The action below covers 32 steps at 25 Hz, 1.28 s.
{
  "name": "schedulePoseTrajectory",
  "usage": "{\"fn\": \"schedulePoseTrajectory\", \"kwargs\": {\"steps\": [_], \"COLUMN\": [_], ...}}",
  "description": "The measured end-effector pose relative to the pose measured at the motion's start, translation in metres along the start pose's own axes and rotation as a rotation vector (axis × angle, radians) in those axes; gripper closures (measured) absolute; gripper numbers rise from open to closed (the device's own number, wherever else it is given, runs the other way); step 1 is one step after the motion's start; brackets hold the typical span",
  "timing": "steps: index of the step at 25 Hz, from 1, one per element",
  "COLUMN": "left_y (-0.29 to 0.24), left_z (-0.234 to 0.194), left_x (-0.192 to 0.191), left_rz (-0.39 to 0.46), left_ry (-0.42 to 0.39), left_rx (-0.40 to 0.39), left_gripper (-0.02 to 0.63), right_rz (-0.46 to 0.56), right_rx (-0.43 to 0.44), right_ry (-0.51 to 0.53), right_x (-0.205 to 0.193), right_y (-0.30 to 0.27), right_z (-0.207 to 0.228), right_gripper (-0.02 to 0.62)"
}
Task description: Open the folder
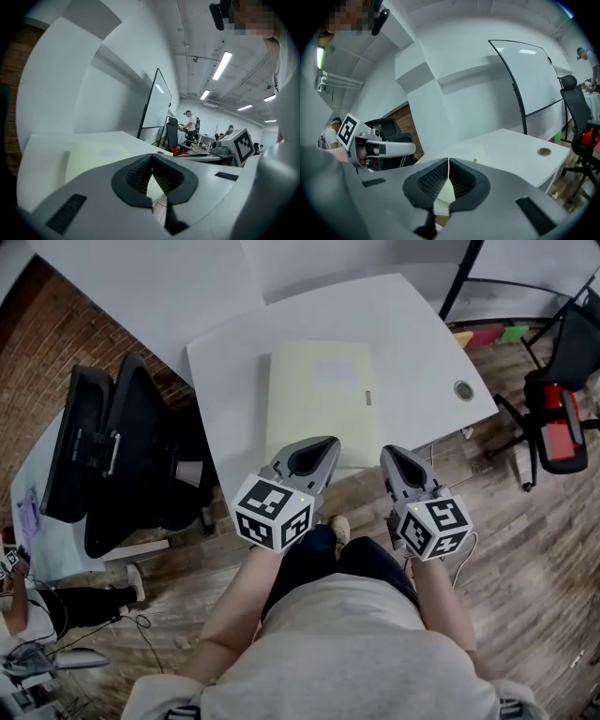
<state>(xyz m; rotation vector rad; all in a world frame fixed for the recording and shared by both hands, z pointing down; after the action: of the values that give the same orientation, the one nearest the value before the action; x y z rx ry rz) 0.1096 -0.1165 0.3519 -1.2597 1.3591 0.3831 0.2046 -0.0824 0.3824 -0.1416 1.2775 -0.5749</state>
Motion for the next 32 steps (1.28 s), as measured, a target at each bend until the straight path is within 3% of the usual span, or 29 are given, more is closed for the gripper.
{"fn": "schedulePoseTrajectory", "kwargs": {"steps": [9, 14, 27, 32], "left_y": [0.003, 0.006, 0.002, -0.002], "left_z": [-0.007, -0.012, -0.024, -0.021], "left_x": [-0.012, -0.019, -0.043, -0.055], "left_rz": [-0.087, -0.144, -0.262, -0.306], "left_ry": [-0.142, -0.236, -0.301, -0.384], "left_rx": [-0.02, 0.006, -0.037, -0.052], "left_gripper": [0.588, 0.588, 0.583, 0.489], "right_rz": [0.0, -0.018, -0.042, -0.039], "right_rx": [-0.029, -0.049, -0.122, -0.148], "right_ry": [-0.031, -0.042, -0.107, -0.139], "right_x": [-0.002, -0.006, -0.029, -0.036], "right_y": [-0.006, -0.011, -0.013, -0.013], "right_z": [-0.005, -0.006, 0.004, 0.009], "right_gripper": [0.572, 0.572, 0.572, 0.572]}}
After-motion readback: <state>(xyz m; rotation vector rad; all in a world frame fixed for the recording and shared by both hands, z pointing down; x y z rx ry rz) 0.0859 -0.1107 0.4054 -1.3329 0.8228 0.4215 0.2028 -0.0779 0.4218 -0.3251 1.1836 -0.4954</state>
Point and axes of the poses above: the fingertips, and each gripper's own axes: y backward along the fingers, z to its right, x out of its top, the point moved 1 cm from there along y, backward along the fingers, and after that the axes turned 8 degrees about -z, right-handed, at the moved point
